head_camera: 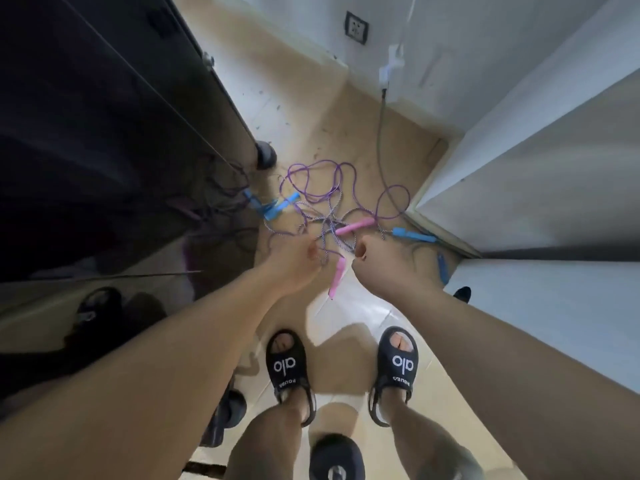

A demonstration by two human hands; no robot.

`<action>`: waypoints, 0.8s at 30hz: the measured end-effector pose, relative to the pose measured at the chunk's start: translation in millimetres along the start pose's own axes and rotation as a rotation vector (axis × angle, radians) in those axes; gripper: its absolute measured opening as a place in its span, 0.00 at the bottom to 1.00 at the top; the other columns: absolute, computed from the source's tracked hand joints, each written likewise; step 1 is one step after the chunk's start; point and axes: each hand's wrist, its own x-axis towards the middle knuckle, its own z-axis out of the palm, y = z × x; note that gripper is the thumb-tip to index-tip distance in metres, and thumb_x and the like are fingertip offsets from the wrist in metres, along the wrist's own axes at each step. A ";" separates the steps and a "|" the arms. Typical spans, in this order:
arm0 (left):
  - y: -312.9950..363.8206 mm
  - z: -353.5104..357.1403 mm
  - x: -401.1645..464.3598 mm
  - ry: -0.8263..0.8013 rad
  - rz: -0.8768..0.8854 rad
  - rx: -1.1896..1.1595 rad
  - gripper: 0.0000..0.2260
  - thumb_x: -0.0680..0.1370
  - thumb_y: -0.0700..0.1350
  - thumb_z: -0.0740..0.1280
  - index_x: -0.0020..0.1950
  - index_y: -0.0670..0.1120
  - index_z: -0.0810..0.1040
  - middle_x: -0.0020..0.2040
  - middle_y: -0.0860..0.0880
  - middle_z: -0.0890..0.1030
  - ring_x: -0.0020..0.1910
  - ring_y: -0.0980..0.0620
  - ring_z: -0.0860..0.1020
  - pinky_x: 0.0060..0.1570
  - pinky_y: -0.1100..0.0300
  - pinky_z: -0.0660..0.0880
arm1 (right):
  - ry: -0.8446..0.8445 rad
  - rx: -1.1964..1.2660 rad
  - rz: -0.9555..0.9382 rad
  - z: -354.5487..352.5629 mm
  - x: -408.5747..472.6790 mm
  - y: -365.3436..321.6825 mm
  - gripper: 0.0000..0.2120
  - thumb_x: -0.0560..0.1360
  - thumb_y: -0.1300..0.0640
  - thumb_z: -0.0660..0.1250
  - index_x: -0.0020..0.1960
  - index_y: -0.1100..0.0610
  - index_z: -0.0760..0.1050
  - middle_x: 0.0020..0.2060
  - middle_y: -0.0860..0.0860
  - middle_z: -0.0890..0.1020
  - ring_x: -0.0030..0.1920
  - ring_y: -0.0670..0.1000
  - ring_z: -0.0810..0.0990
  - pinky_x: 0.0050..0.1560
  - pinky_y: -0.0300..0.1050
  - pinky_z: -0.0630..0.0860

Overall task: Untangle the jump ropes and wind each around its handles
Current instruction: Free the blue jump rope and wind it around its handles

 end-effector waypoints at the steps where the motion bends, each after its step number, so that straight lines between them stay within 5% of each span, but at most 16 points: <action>1: -11.0 24.0 17.7 -0.004 -0.033 -0.004 0.09 0.80 0.42 0.63 0.60 0.47 0.77 0.58 0.46 0.80 0.59 0.44 0.77 0.60 0.54 0.73 | -0.004 0.051 -0.008 20.5 17.3 16.3 0.03 0.78 0.59 0.58 0.47 0.52 0.69 0.38 0.49 0.75 0.41 0.54 0.73 0.33 0.43 0.60; 3: -34.0 72.0 54.2 -0.002 -0.084 0.004 0.10 0.79 0.43 0.64 0.60 0.48 0.77 0.59 0.46 0.80 0.59 0.44 0.77 0.57 0.54 0.75 | -0.019 0.091 0.010 63.4 53.2 50.2 0.03 0.78 0.61 0.59 0.46 0.54 0.68 0.34 0.48 0.74 0.38 0.53 0.73 0.34 0.44 0.64; 6: -68.2 136.4 109.0 0.003 -0.097 -0.011 0.08 0.77 0.42 0.66 0.56 0.45 0.79 0.56 0.45 0.81 0.56 0.44 0.79 0.52 0.56 0.75 | -0.049 0.035 0.017 116.4 106.7 94.5 0.05 0.77 0.59 0.61 0.51 0.51 0.71 0.47 0.53 0.79 0.50 0.58 0.78 0.42 0.45 0.72; 9: -95.8 183.4 162.2 -0.016 -0.132 -0.045 0.14 0.77 0.46 0.67 0.62 0.47 0.75 0.59 0.47 0.79 0.56 0.46 0.77 0.51 0.62 0.70 | -0.038 0.011 0.009 157.9 159.7 129.6 0.13 0.77 0.58 0.61 0.61 0.52 0.74 0.54 0.56 0.80 0.58 0.61 0.78 0.57 0.53 0.76; 13: -122.6 214.7 228.7 0.103 -0.116 -0.135 0.22 0.79 0.42 0.65 0.73 0.47 0.68 0.60 0.45 0.77 0.48 0.51 0.75 0.43 0.58 0.72 | 0.014 -0.010 -0.066 198.9 236.0 156.1 0.11 0.75 0.52 0.63 0.57 0.52 0.72 0.54 0.55 0.78 0.57 0.61 0.77 0.56 0.56 0.76; 15: -133.8 216.6 262.7 0.164 -0.115 -0.094 0.27 0.78 0.43 0.66 0.76 0.55 0.65 0.67 0.46 0.75 0.58 0.46 0.78 0.53 0.55 0.77 | 0.042 -0.009 -0.088 213.7 272.1 160.1 0.14 0.74 0.46 0.67 0.56 0.50 0.73 0.52 0.54 0.78 0.55 0.60 0.78 0.54 0.55 0.77; 18: -152.0 213.9 313.0 0.201 -0.188 0.030 0.28 0.78 0.51 0.64 0.77 0.65 0.62 0.82 0.46 0.57 0.78 0.42 0.61 0.74 0.48 0.64 | 0.036 0.009 -0.084 227.1 307.4 160.5 0.24 0.68 0.47 0.74 0.62 0.44 0.72 0.50 0.53 0.78 0.51 0.58 0.78 0.50 0.50 0.76; 21: -160.6 207.2 347.6 0.156 -0.214 0.065 0.28 0.74 0.61 0.58 0.75 0.69 0.63 0.80 0.44 0.60 0.80 0.43 0.55 0.76 0.46 0.58 | 0.004 0.051 -0.097 240.2 328.3 165.6 0.31 0.67 0.54 0.75 0.68 0.43 0.71 0.57 0.55 0.78 0.56 0.60 0.78 0.56 0.51 0.77; 24: -159.3 204.6 370.1 0.125 -0.187 0.094 0.23 0.80 0.60 0.59 0.76 0.63 0.67 0.75 0.44 0.70 0.74 0.42 0.67 0.73 0.51 0.65 | 0.010 0.109 -0.101 249.1 338.5 174.0 0.35 0.66 0.57 0.73 0.71 0.44 0.70 0.62 0.53 0.77 0.62 0.59 0.77 0.61 0.52 0.76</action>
